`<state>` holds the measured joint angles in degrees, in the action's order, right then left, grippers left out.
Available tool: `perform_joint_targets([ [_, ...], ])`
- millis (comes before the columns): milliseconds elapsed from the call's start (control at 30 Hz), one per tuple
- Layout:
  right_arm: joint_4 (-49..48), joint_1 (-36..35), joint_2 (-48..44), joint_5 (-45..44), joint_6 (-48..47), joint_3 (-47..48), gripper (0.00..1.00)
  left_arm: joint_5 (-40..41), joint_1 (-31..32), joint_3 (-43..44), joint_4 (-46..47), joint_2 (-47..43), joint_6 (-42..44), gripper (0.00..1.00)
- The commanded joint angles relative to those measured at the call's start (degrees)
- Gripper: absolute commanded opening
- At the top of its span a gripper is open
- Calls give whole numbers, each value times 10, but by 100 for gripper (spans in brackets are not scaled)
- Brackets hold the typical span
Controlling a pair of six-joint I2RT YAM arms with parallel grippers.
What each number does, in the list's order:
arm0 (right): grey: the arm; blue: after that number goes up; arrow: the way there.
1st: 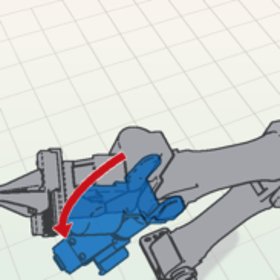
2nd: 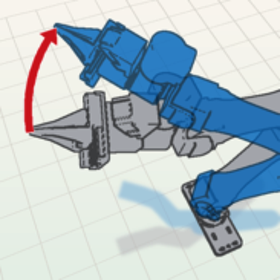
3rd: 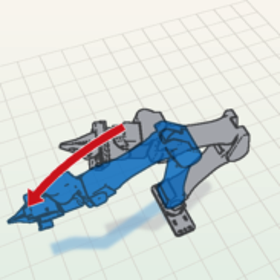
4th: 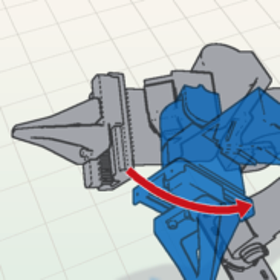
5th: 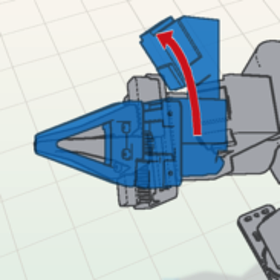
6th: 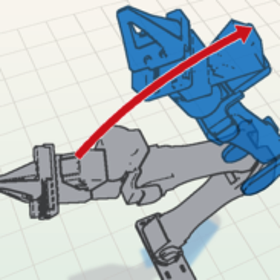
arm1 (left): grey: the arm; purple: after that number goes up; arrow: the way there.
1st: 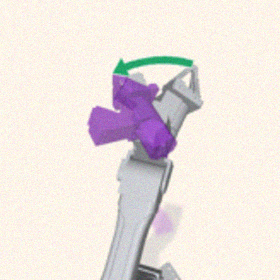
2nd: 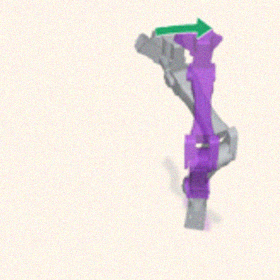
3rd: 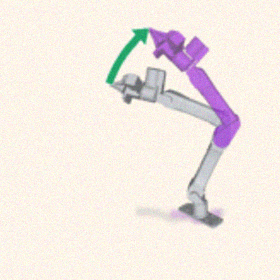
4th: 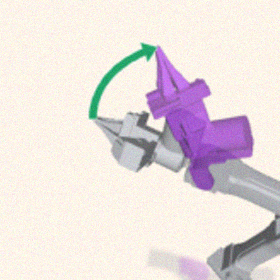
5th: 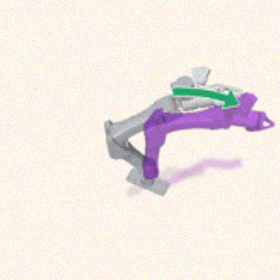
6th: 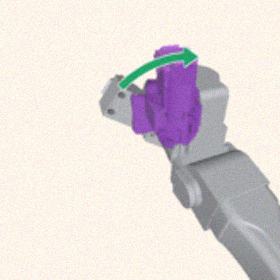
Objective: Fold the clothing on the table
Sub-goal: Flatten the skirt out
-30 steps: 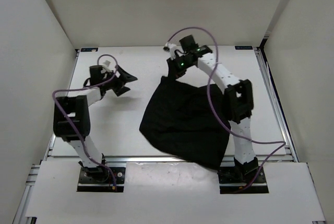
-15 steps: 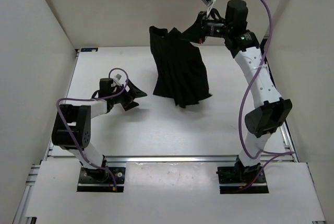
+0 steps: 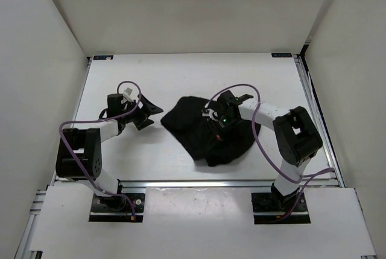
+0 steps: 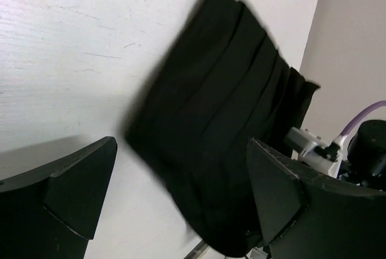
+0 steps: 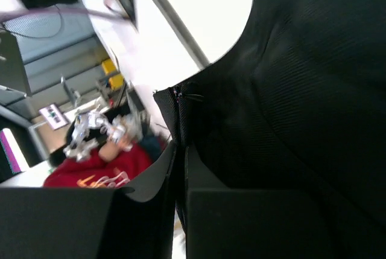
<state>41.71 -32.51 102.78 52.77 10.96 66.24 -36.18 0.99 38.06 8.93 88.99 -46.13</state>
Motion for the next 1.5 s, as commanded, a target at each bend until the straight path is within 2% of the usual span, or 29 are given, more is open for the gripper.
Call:
perform_joint_targets([
  [0,63,9,-63,-26,-17,-14,0,0,1,-3,-1,-4,16,99],
  [100,58,16,-70,-39,-17,-54,0,1,10,6,1,7,17,99],
  [300,33,24,-76,-55,-2,-67,1,-10,19,25,-7,32,34,99],
  [400,33,35,-77,-63,-5,-65,0,-9,15,60,-89,43,95,99],
  [500,40,47,-78,-74,-7,-60,0,1,13,82,-166,47,154,92],
  [633,55,56,-72,-95,-15,-37,0,1,-6,54,-180,29,167,85],
  [767,57,54,-68,-99,-7,-26,0,10,12,46,-234,38,205,83],
  [867,56,50,-64,-97,-6,-26,0,-44,28,10,-199,40,187,80],
  [933,57,48,-60,-99,-7,-28,1,-77,38,-2,-169,45,166,73],
  [1000,57,47,-58,-101,-3,-29,0,-78,53,0,-175,54,174,53],
  [1067,57,47,-57,-102,-4,-28,0,-70,63,10,-198,59,188,39],
  [1133,58,52,-60,-101,0,-25,0,-74,61,7,-202,62,191,39],
  [1200,57,52,-60,-109,0,-25,0,-73,65,-4,-190,64,183,16],
  [1233,57,54,-64,-108,-1,-23,0,-72,62,-12,-176,66,180,0],
  [1400,71,73,-91,-166,7,8,0,-79,27,-5,-121,54,106,0],
  [1467,64,99,-111,-188,19,15,0,-62,2,21,-131,36,102,0],
])
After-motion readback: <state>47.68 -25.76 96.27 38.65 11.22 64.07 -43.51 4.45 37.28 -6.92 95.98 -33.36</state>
